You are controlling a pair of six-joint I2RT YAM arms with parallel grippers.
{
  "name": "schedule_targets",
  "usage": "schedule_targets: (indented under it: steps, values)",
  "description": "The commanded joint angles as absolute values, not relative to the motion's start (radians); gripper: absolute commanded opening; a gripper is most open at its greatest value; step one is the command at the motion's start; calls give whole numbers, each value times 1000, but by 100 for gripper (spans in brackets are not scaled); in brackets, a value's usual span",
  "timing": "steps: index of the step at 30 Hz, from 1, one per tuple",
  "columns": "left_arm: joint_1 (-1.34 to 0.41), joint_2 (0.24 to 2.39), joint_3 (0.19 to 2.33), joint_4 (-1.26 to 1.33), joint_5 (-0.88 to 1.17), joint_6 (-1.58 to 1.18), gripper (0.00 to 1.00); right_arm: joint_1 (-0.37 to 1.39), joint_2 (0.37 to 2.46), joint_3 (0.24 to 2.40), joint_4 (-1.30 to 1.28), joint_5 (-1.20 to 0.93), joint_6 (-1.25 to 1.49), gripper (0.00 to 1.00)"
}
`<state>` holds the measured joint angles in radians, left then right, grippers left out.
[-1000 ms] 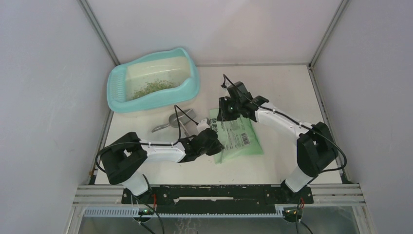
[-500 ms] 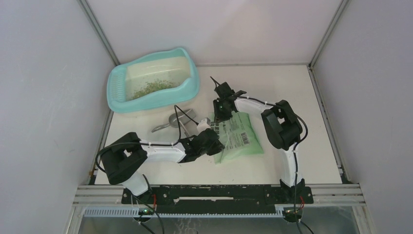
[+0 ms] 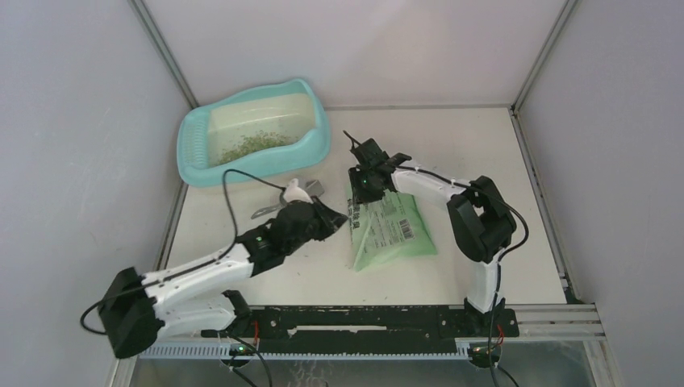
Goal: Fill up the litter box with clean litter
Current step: Close the cat litter bag at the center of the board, then pick up the clamp at the center of the board.
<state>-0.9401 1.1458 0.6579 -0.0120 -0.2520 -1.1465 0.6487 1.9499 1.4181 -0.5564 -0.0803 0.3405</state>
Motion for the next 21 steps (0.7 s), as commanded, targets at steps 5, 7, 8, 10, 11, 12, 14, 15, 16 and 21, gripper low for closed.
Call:
schedule_targets:
  steps: [5,7,8,10,11,12,14,15,16,21]
  values:
    - [-728,829,457,-186,-260,-1095,20,776,1852,1399,-482,-149,229,46]
    - [-694,772,436,-215,-258,-1086,21,790,1860,1389,-433,-197,229,46]
    - [-679,749,430,-229,-254,-1083,21,797,1867,1388,-416,-216,229,46]
    - [-658,710,420,-253,-250,-1077,22,819,1876,1387,-381,-233,224,46]
    - [-652,693,414,-263,-250,-1076,22,835,1879,1387,-366,-233,222,46]
    - [-644,679,410,-270,-249,-1075,22,847,1880,1387,-350,-230,218,46]
    - [-631,657,397,-279,-245,-1073,22,866,1883,1388,-323,-228,213,46]
    - [-622,648,389,-282,-242,-1073,22,875,1884,1387,-309,-223,213,47]
    - [-613,639,381,-285,-238,-1073,22,881,1889,1387,-293,-227,214,47]
    - [-542,587,332,-281,-180,-1075,29,892,1952,1438,-293,-255,221,48]
